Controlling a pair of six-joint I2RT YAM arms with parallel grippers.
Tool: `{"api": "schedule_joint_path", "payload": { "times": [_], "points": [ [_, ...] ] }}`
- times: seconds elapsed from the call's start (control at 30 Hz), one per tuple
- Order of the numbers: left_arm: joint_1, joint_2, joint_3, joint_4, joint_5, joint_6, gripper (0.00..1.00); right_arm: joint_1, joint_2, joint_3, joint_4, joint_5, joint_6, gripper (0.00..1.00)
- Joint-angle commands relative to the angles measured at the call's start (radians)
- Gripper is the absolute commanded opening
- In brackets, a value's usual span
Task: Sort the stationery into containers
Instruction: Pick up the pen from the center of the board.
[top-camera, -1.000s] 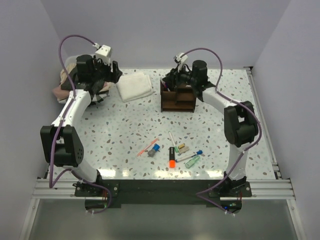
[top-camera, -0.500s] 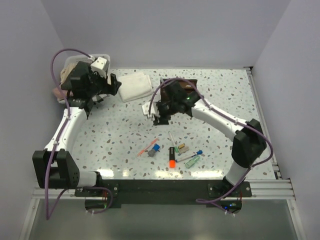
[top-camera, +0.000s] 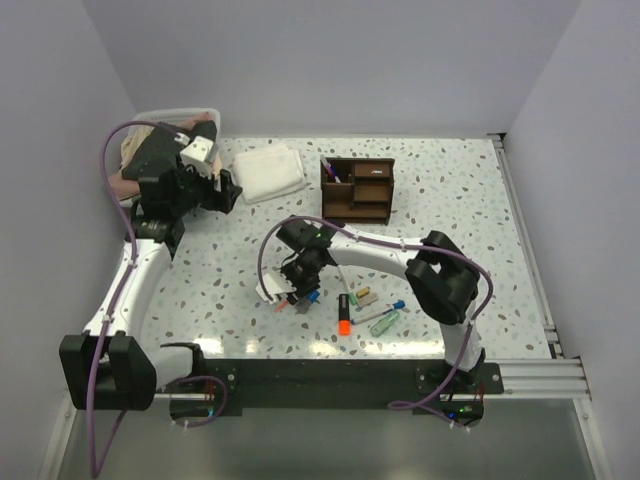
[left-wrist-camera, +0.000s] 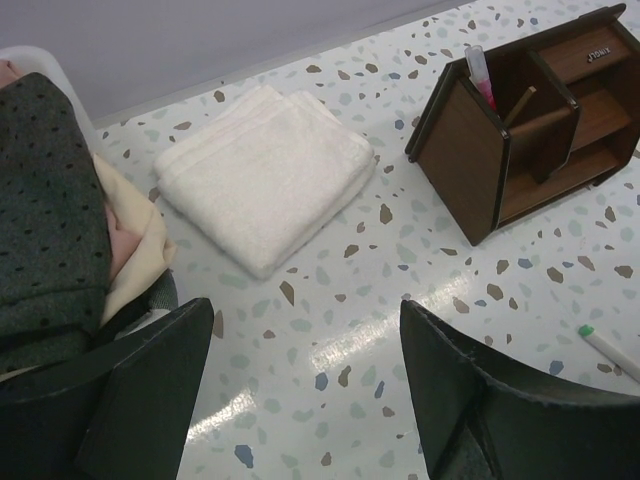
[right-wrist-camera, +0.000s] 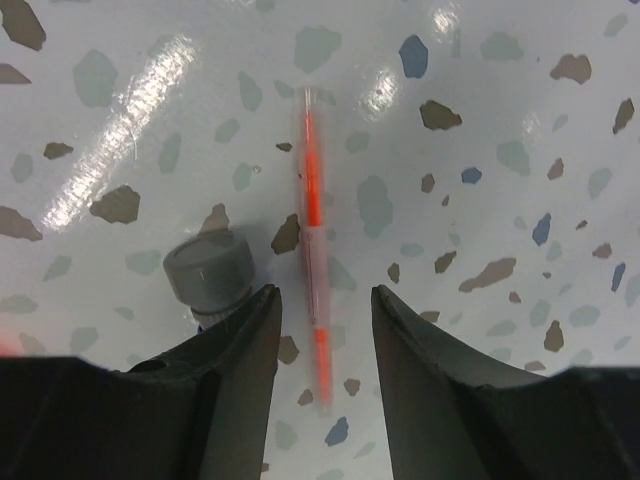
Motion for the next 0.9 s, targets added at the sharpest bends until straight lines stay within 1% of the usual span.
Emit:
{"api": "schedule_joint_path", "payload": {
  "times": [0.0, 0.3, 0.53, 0.63, 0.67, 0.7, 0.73, 0.8, 0.87],
  "points": [
    [0.006, -0.036, -0.004, -0.004, 0.012, -0.007, 0.80, 0.017, 0.024, 0.060, 0.011, 0.005, -0.017, 0.44],
    [0.006, -0.040, -0.021, 0.021, 0.012, -0.026, 0.80, 0.037, 0.078, 0.085, -0.024, 0.034, -0.011, 0.41],
    [0.006, -0.035, -0.027, 0.027, 0.015, -0.031, 0.80, 0.039, 0.123, 0.086, -0.012, 0.054, 0.001, 0.39],
    [0.006, -0.032, -0.029, 0.025, 0.015, -0.029, 0.80, 0.042, 0.144, 0.085, -0.007, 0.077, 0.014, 0.31],
    [0.006, -0.032, -0.030, 0.025, 0.016, -0.029, 0.80, 0.043, 0.150, 0.085, -0.008, 0.085, 0.014, 0.28],
    [0.006, -0.029, -0.030, 0.025, 0.016, -0.031, 0.80, 0.046, 0.159, 0.080, -0.013, 0.091, 0.012, 0.20],
    [0.006, -0.029, -0.032, 0.028, 0.016, -0.032, 0.80, 0.048, 0.162, 0.072, -0.007, 0.106, 0.012, 0.17],
    [0.006, -0.024, -0.029, 0.027, 0.018, -0.034, 0.80, 0.055, 0.163, 0.040, 0.013, 0.134, 0.014, 0.15],
    [0.006, -0.023, -0.026, 0.027, 0.019, -0.034, 0.80, 0.059, 0.169, 0.020, 0.018, 0.152, 0.023, 0.16]
  ]
}}
